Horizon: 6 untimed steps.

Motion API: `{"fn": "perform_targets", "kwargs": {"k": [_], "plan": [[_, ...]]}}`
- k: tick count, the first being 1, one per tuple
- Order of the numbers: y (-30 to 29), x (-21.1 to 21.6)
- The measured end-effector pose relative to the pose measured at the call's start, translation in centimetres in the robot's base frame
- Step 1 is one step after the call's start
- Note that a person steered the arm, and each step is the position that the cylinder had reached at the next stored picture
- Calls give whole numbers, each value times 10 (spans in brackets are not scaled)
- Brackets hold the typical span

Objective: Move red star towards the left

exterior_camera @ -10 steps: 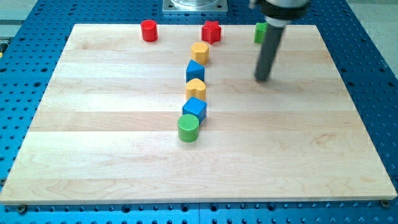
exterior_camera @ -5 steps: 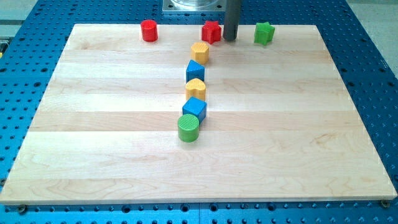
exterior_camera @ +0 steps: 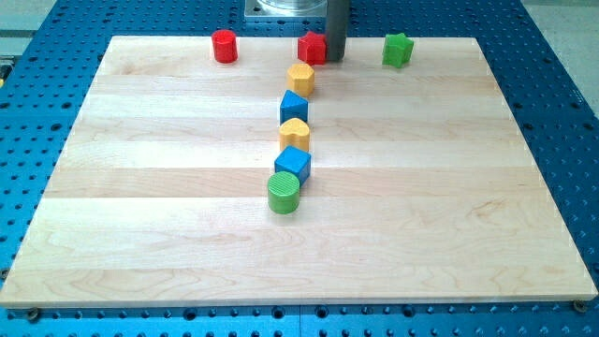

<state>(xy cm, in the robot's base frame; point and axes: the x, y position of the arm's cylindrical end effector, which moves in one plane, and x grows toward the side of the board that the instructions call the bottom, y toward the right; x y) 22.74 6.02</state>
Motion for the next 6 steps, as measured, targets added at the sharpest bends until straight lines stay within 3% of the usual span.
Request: {"fn": "perform_targets", "kwargs": {"k": [6], "plan": [[-7, -10]]}}
